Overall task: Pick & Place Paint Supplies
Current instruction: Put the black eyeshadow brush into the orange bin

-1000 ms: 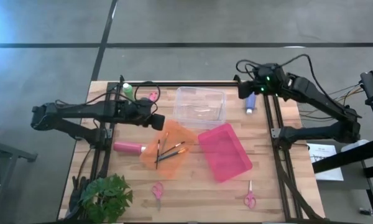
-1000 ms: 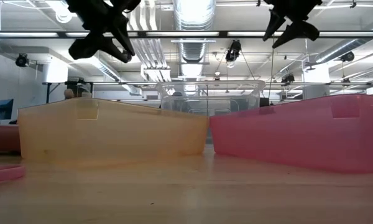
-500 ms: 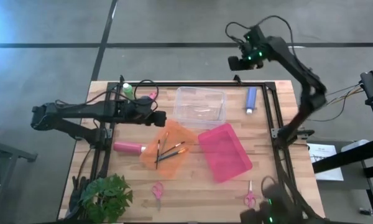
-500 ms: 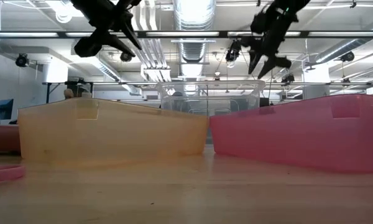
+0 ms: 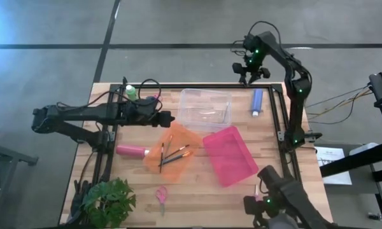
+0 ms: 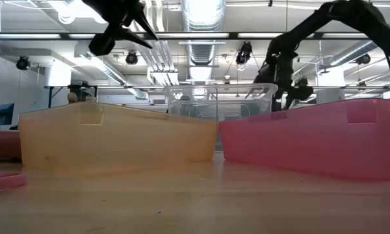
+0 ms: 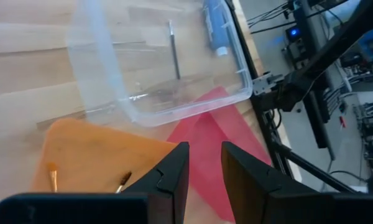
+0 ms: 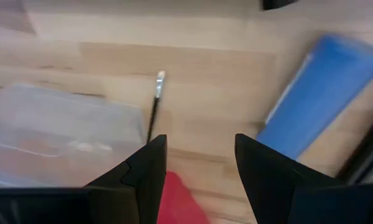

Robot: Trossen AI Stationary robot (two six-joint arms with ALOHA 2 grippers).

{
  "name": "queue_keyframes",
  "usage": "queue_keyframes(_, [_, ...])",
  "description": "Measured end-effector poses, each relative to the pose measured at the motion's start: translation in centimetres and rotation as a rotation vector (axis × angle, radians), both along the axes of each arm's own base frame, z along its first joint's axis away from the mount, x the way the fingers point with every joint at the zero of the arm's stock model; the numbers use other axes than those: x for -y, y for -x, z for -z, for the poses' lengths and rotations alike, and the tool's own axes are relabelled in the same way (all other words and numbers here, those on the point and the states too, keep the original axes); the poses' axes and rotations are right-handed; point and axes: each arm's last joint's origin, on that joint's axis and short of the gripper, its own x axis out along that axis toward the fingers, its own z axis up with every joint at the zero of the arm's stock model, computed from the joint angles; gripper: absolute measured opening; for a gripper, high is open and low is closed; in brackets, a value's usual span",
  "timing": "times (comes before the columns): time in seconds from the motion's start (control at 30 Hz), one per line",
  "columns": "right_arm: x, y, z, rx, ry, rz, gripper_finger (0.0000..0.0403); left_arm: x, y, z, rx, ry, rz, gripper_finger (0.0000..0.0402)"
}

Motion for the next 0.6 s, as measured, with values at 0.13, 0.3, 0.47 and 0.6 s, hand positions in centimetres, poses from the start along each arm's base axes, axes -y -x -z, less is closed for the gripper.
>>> queue_keyframes(0.13, [-0.3,-0.8,0.8,0.019,-0.028,0.047,0.0183,0.0,-0.1,-0.1,0.014,-0.004,0.002,0.0102])
queue_keyframes(0.3, [-1.0,-1.9,2.5,-0.005,-0.06,0.064,0.0183,0.0,-0.1,-0.1,0.014,-0.008,0.004,0.0102])
queue_keyframes(0.47, [-2.0,-3.4,5.0,-0.009,-0.037,0.152,0.0183,0.0,-0.2,-0.3,0.038,-0.004,0.001,0.0102])
queue_keyframes(0.6, [-2.5,-3.9,7.0,0.003,-0.045,0.244,0.0183,0.0,-0.4,-0.6,0.078,0.016,0.006,0.0101])
